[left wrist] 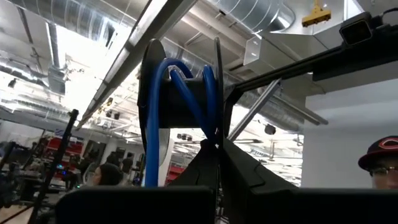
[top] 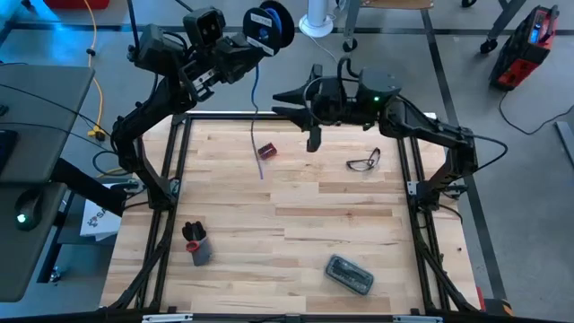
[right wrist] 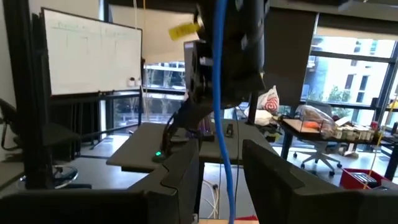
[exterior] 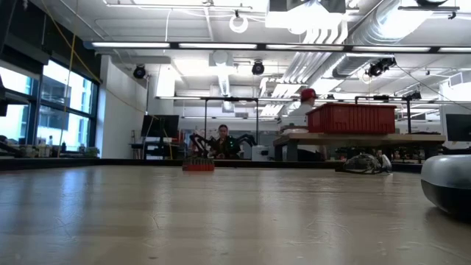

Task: Coil cords
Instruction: Coil the blue wire onto the spool

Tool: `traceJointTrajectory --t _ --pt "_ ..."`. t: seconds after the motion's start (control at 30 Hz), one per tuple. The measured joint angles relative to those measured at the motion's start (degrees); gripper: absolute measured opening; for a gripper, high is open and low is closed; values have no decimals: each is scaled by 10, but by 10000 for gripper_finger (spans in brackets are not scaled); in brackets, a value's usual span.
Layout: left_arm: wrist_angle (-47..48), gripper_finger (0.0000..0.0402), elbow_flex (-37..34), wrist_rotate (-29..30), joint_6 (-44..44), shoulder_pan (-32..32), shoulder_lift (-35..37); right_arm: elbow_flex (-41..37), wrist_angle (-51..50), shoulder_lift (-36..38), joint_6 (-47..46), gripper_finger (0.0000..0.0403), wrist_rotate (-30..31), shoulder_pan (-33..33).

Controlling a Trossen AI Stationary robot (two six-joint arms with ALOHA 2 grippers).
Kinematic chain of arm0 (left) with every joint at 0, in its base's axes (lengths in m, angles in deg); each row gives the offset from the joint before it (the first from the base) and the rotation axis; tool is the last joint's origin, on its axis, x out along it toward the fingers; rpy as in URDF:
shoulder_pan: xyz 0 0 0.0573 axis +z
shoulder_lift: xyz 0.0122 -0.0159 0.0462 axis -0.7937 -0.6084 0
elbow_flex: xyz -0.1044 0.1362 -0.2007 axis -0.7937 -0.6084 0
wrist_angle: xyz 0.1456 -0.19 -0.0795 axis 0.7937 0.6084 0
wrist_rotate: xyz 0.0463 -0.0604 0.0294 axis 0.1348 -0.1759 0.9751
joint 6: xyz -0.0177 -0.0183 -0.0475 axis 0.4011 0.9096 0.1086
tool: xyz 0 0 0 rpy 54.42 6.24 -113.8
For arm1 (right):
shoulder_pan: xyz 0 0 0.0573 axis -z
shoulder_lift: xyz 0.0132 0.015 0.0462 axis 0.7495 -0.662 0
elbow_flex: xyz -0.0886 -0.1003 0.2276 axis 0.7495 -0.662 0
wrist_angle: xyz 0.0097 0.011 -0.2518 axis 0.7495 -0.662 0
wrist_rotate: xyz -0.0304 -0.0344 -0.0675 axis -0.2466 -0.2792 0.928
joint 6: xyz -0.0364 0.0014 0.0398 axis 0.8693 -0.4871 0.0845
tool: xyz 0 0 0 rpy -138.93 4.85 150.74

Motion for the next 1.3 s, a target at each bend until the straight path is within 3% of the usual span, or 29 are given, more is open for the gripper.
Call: traceJointTrajectory --t 0.57,0.77,0.97,1.3 --pt "-6 0 0 8 20 -41 -1 0 6 -23 19 117 -7 -9" --pt "-11 0 0 9 24 -45 -1 0 11 -18 43 117 30 -18" --pt "-11 0 0 10 21 -47 -1 0 10 -19 40 117 0 -20" --pt "-14 0 0 10 30 -63 -7 0 5 -23 44 117 -1 -19"
